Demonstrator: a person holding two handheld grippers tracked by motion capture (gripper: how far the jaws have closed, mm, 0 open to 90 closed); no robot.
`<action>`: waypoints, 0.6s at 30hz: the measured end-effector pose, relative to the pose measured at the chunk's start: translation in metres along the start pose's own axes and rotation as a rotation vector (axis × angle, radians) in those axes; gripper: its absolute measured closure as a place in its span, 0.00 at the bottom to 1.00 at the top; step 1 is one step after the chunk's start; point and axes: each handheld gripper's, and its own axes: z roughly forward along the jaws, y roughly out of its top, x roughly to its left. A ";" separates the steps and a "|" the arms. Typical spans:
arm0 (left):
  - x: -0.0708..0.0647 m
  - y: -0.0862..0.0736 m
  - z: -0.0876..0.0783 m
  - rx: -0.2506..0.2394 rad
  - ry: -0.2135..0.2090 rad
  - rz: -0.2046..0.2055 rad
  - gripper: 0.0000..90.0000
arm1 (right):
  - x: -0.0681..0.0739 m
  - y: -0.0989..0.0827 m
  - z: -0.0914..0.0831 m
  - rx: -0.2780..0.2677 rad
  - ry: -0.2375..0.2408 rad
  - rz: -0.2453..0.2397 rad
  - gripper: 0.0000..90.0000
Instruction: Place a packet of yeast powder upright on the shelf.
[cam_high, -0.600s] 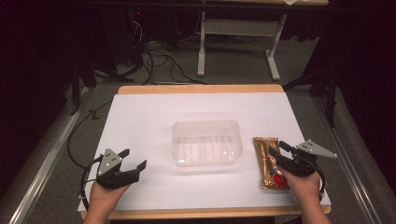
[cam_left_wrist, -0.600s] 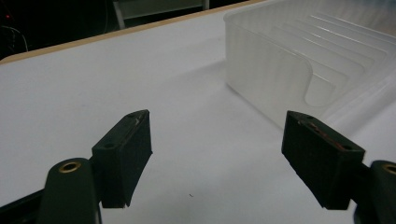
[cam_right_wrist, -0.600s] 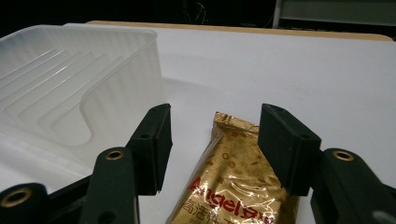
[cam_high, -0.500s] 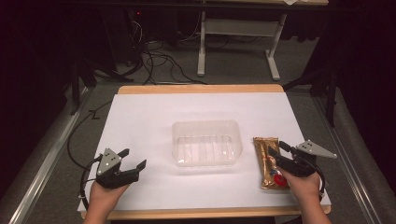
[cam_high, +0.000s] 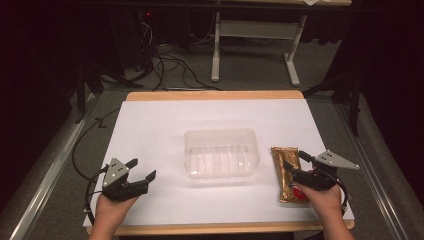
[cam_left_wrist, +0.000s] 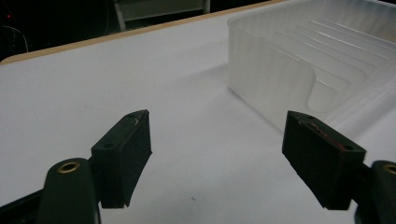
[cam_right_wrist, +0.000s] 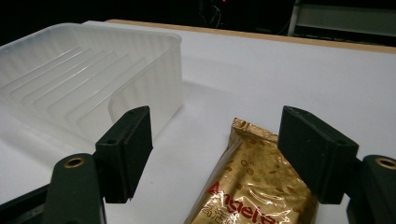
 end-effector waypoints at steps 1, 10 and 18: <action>0.000 0.000 0.000 0.002 -0.001 0.001 0.27 | 0.000 0.000 -0.001 -0.003 0.001 0.000 0.29; 0.001 0.001 0.001 -0.003 -0.002 -0.003 0.27 | 0.007 0.002 -0.002 -0.008 0.023 -0.031 0.27; 0.001 0.005 0.012 0.004 -0.017 -0.005 0.25 | 0.008 -0.002 -0.014 -0.010 -0.012 -0.028 0.26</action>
